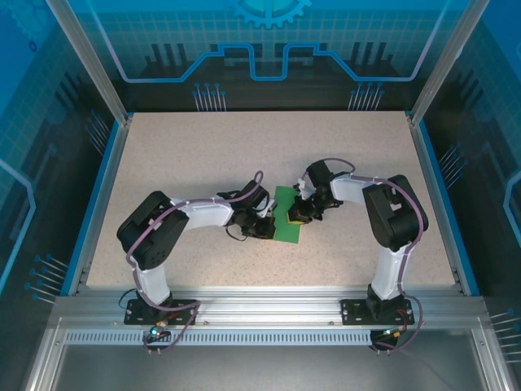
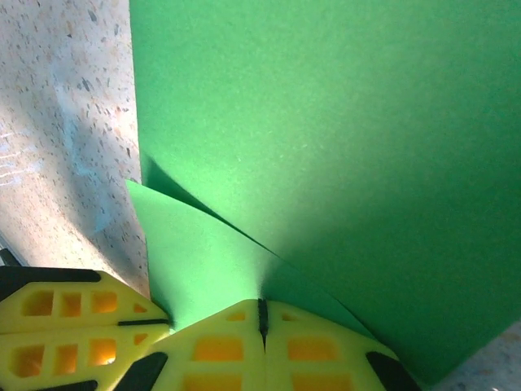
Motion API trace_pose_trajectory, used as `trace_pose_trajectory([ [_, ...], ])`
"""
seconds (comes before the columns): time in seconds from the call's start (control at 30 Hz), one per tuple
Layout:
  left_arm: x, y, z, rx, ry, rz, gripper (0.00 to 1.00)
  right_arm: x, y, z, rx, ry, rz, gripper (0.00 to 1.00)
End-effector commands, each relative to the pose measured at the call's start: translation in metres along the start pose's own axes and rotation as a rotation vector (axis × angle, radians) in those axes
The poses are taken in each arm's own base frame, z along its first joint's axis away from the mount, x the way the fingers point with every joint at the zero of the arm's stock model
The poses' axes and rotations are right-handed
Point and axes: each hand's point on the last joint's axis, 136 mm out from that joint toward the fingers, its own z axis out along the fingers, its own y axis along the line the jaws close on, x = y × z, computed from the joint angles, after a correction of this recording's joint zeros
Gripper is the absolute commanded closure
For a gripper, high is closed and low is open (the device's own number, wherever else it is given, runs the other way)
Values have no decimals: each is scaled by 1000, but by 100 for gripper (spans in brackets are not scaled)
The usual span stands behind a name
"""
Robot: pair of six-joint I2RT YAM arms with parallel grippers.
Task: Fold a paper plane with a square sheet of paper (fold left side to right side)
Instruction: Fold the triangle a second time at the center of the table.
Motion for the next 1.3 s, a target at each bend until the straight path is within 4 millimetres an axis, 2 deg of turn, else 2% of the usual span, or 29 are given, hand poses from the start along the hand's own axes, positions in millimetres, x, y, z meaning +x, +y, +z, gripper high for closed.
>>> trace_pose_trajectory([
  [0.0,24,19,-11,-58,55,-36,95,12,-25,5,107,47,39,97],
  [0.17,15,15,-31,-34,1,-26,91,-6,1,-9,30,-33,-8,94],
  [0.23,4,12,-41,-15,-37,-28,86,-16,14,-21,6,-84,-35,90],
  [0.27,-3,11,-45,-9,-59,-27,80,-20,19,-27,4,-112,-50,88],
  [0.4,-28,3,-55,36,-127,-20,67,-27,24,-52,49,-204,-89,69],
  [0.57,-54,-6,-49,74,-147,6,59,-19,17,-74,81,-294,-88,50],
  [0.7,-70,-9,-34,95,-135,12,52,-6,14,-81,47,-334,-60,36],
  [0.83,-81,-7,-19,93,-112,15,51,9,10,-80,28,-328,-39,32],
  [1.0,-90,-9,-10,105,-98,21,52,18,9,-82,25,-332,-37,32],
  [1.2,-89,-6,-6,100,-92,16,66,22,5,-79,23,-314,-27,32],
  [1.27,-88,-2,-6,78,-95,16,72,22,6,-77,13,-306,-25,29],
])
